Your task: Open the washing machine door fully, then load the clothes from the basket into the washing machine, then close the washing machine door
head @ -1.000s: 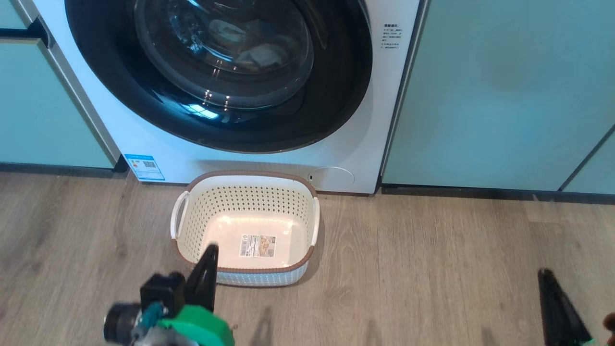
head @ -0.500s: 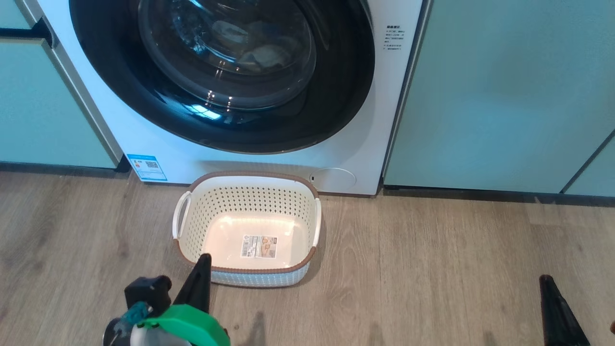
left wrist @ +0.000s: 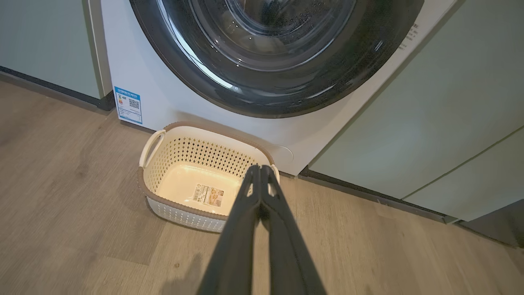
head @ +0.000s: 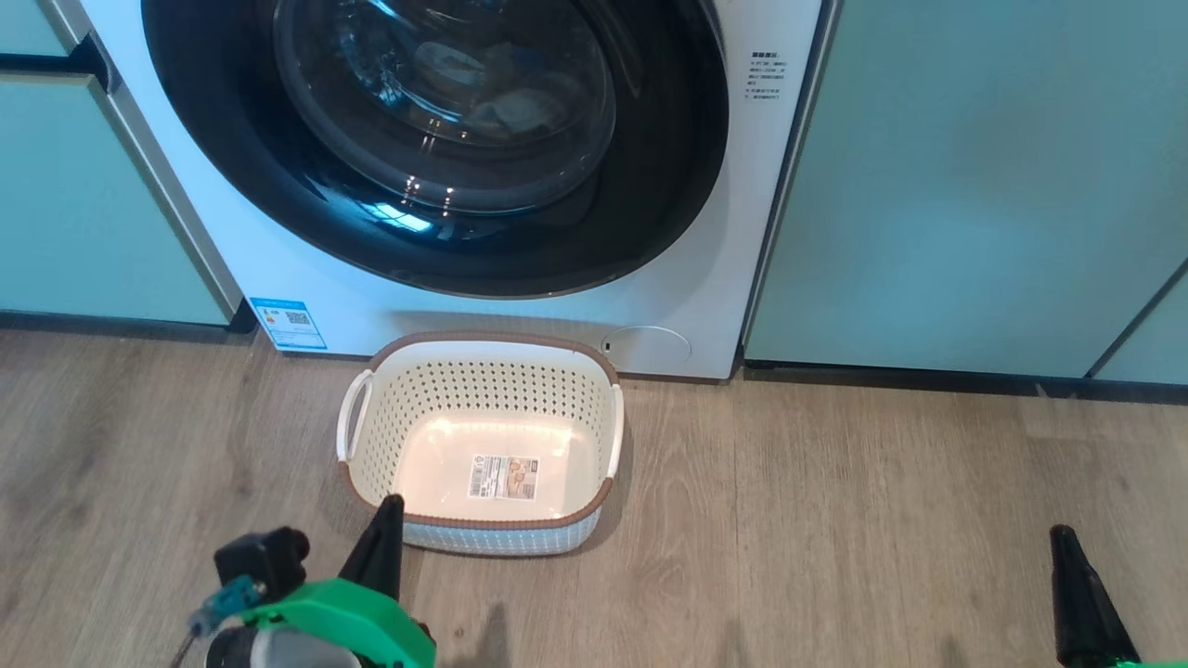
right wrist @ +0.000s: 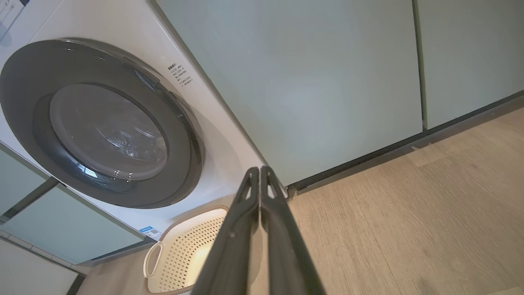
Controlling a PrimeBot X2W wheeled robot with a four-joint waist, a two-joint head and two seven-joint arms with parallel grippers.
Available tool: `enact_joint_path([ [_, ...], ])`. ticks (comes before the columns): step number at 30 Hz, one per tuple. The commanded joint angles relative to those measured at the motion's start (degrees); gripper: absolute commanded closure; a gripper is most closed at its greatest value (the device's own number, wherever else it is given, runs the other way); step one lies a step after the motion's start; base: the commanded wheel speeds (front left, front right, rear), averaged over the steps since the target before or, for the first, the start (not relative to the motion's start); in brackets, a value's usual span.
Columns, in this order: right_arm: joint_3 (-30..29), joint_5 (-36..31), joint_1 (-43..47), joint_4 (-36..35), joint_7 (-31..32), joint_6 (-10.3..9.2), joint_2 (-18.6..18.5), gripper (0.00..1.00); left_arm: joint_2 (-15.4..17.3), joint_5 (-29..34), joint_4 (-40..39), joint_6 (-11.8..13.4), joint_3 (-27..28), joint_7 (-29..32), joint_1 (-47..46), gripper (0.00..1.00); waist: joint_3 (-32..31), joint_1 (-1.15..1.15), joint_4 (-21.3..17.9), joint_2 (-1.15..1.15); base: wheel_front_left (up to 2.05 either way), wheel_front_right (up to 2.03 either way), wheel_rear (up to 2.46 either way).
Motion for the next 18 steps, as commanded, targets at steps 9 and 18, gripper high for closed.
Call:
enact_joint_path([
  [9, 0.2, 6.9, -4.2, -0.6, 1.2, -0.06, -1.6, 1.0, 0.2, -6.8, -0.7, -1.5, 2.4, 0.9, -3.6, 1.0, -0.1, 0.0, 0.2, 0.0, 0.0, 0.0, 0.0],
  [18, 0.3, 14.1, -5.7, 0.6, 2.5, -0.08, -1.9, 1.0, -0.1, -14.0, 0.2, -2.6, 3.6, 2.2, -4.4, 1.0, -0.3, 0.0, 0.5, 0.0, 0.0, 0.0, 0.0],
])
